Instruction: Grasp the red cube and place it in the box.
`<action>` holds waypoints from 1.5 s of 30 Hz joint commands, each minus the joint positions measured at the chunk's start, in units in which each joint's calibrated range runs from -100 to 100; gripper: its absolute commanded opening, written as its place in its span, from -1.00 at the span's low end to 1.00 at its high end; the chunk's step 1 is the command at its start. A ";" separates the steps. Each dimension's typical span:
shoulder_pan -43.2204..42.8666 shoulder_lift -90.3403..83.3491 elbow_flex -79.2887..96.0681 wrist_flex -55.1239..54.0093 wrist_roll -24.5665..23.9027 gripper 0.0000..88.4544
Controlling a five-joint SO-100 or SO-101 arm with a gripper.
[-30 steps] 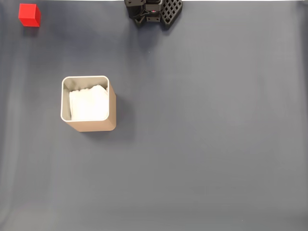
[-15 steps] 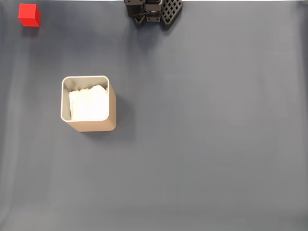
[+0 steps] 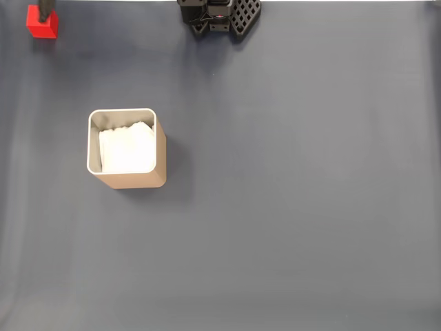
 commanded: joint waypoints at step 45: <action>-1.34 12.69 1.31 -14.29 -7.33 -0.08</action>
